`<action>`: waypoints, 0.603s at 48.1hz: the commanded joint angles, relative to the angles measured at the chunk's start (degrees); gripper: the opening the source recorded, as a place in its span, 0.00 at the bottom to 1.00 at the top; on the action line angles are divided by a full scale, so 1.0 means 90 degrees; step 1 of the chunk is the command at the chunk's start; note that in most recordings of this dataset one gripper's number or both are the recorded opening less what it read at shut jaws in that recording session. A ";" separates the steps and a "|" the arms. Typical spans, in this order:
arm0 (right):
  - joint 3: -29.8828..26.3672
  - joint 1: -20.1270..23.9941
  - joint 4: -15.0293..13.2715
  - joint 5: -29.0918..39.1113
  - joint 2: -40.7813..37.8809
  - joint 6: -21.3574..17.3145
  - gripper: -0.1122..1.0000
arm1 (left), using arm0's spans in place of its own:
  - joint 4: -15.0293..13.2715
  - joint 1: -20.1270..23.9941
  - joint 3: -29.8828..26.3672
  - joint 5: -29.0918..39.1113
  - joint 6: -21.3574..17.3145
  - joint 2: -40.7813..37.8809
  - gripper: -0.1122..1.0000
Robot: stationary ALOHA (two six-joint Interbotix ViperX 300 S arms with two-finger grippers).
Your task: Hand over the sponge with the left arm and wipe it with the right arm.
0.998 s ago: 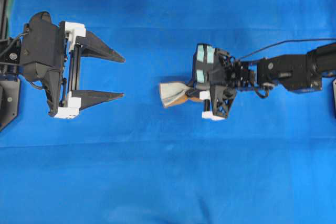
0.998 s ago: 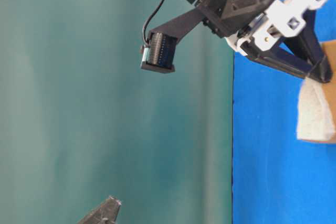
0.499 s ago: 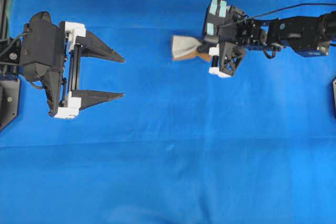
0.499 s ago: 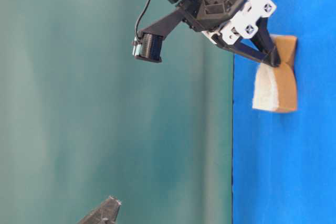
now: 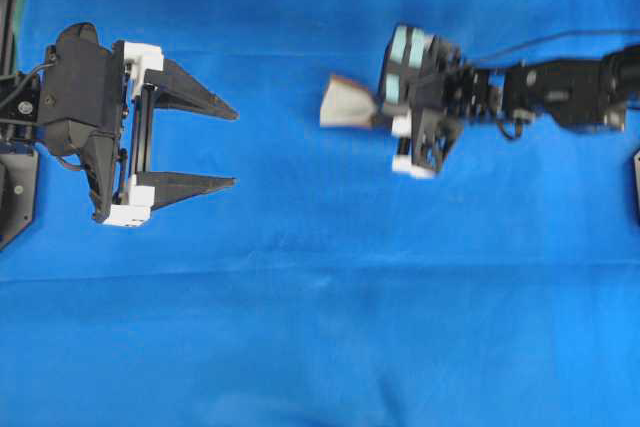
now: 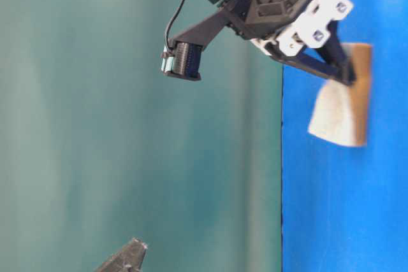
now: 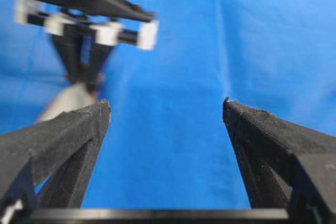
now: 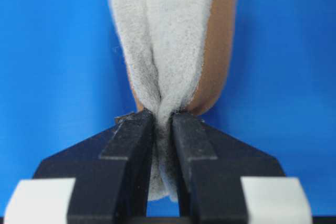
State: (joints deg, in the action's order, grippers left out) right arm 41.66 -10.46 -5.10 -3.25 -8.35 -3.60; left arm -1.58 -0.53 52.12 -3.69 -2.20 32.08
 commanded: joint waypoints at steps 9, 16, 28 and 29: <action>-0.0176 0.1377 0.0078 0.0332 0.0244 -0.0527 0.26 | 0.0010 -0.0010 -0.0078 -0.0049 -0.0029 0.0020 0.87; -0.0254 0.1797 0.0078 0.0430 0.0283 -0.0762 0.26 | 0.0010 -0.0010 -0.0078 -0.0059 -0.0059 0.0020 0.87; -0.0264 0.1680 0.0039 0.0439 0.0283 -0.0752 0.26 | 0.0010 -0.0010 -0.0078 -0.0059 -0.0059 0.0020 0.87; -0.0264 0.1631 0.0029 0.0439 0.0283 -0.0742 0.26 | 0.0010 -0.0010 -0.0078 -0.0059 -0.0059 0.0020 0.87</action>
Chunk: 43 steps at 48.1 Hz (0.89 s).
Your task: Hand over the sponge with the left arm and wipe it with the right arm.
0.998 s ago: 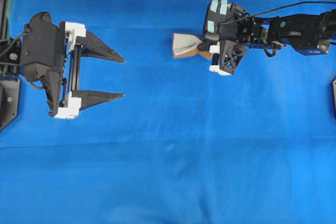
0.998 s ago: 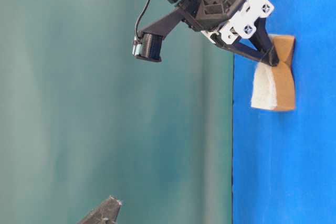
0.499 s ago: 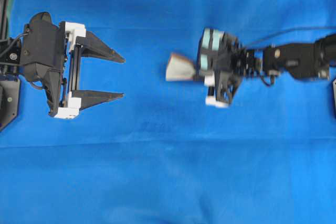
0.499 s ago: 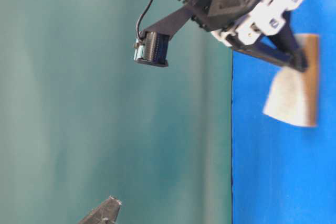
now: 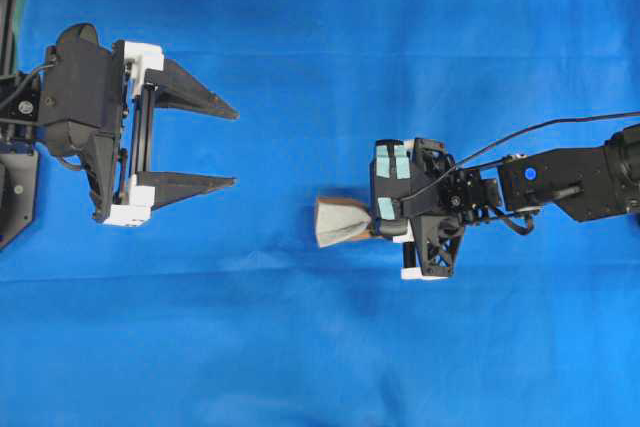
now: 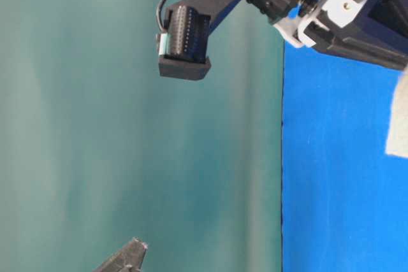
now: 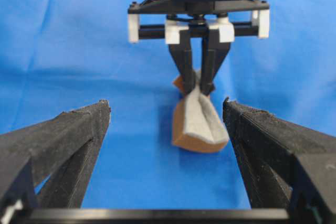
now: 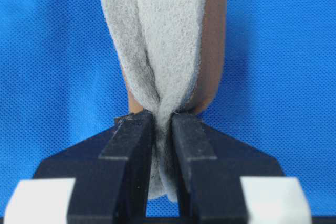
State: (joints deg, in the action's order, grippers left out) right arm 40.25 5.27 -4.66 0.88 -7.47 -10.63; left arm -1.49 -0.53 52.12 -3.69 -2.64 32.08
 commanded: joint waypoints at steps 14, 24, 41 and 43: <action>-0.0049 -0.1758 -0.0723 0.0049 0.0186 0.0254 0.26 | 0.0000 -0.0010 -0.0068 -0.0059 0.0000 0.0020 0.87; -0.0127 -0.2686 -0.1084 0.0029 0.0186 0.0391 0.26 | 0.0000 -0.0039 -0.0078 -0.0059 0.0010 0.0010 0.87; -0.0098 -0.2080 -0.1055 0.0029 0.0186 0.0205 0.26 | 0.0000 -0.0039 -0.0078 -0.0059 0.0000 0.0010 0.87; -0.0098 -0.1885 -0.1025 0.0020 0.0186 0.0176 0.26 | 0.0000 -0.0039 -0.0088 -0.0059 0.0000 0.0020 0.87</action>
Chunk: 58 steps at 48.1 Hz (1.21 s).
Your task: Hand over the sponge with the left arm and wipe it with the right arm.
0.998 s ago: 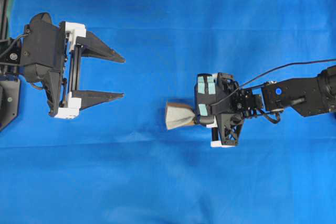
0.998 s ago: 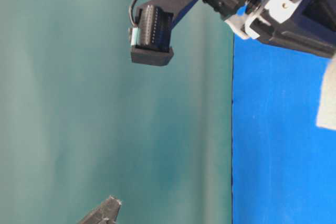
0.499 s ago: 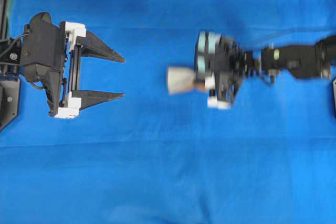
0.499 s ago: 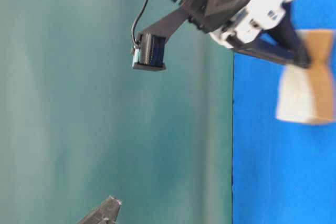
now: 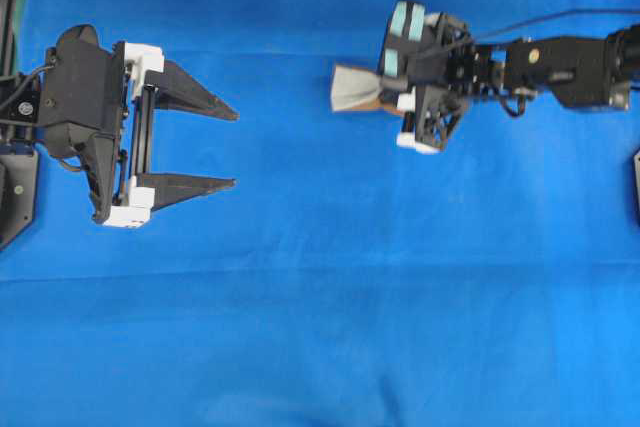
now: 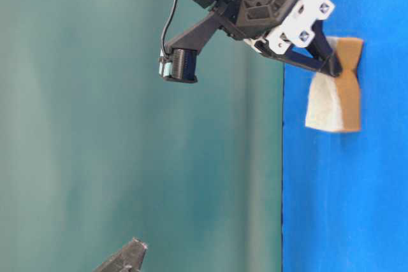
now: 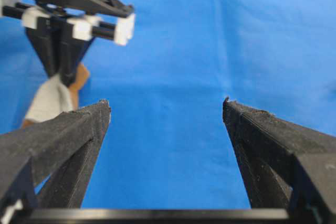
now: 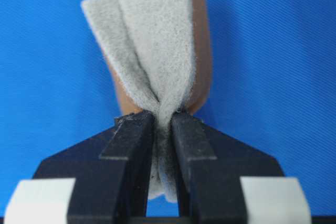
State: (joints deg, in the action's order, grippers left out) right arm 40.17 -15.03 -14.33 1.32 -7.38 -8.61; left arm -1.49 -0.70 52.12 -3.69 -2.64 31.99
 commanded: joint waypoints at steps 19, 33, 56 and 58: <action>-0.0186 0.2354 0.0566 0.0020 0.0176 -0.0713 0.26 | 0.0000 -0.0020 -0.0088 -0.0059 -0.0010 0.0020 0.87; -0.0195 0.2256 0.0508 0.0068 0.0176 -0.0791 0.26 | 0.0000 -0.0020 -0.0078 -0.0068 0.0000 0.0020 0.87; -0.0166 0.0371 -0.0449 0.0254 0.0176 -0.0664 0.26 | 0.0000 -0.0020 -0.0088 -0.0068 0.0020 0.0020 0.87; -0.0166 0.0381 -0.0459 0.0225 0.0176 -0.0664 0.26 | 0.0000 -0.0020 -0.0088 -0.0068 0.0020 0.0020 0.87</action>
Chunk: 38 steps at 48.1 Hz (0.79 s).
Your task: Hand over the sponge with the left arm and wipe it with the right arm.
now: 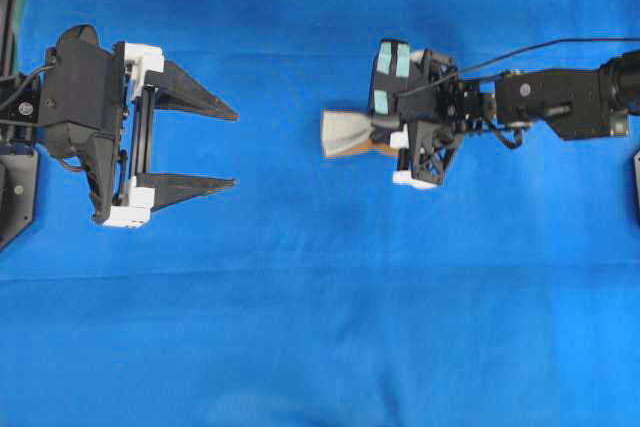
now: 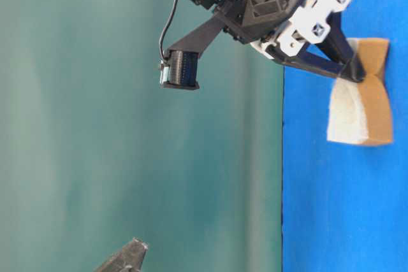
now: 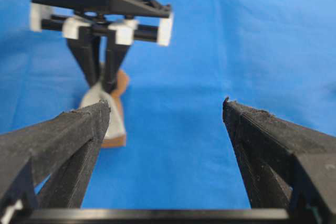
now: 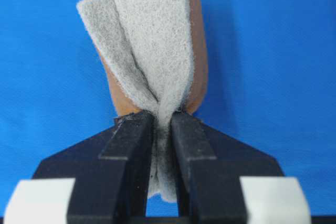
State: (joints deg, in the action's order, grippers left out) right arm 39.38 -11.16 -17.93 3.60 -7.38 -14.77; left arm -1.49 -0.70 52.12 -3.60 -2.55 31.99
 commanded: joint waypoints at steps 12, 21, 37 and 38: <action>-0.0059 0.0176 -0.0068 -0.0039 0.0176 0.0010 0.26 | 0.0000 -0.0020 -0.0088 -0.0068 0.0000 0.0020 0.87; -0.0059 0.0195 -0.0049 -0.0039 0.0176 -0.0098 0.26 | 0.0000 -0.0020 -0.0088 -0.0078 0.0000 0.0020 0.87; -0.0088 0.0244 -0.0029 -0.0098 0.0176 -0.0117 0.26 | 0.0000 -0.0020 -0.0088 -0.0078 0.0000 0.0020 0.87; -0.0088 0.0244 -0.0020 -0.0088 0.0176 -0.0117 0.26 | 0.0000 -0.0020 -0.0088 -0.0078 0.0000 0.0020 0.87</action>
State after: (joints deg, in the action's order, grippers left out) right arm 39.38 -9.32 -18.28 3.25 -7.38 -15.73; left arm -1.49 -0.70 52.12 -3.69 -2.46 31.99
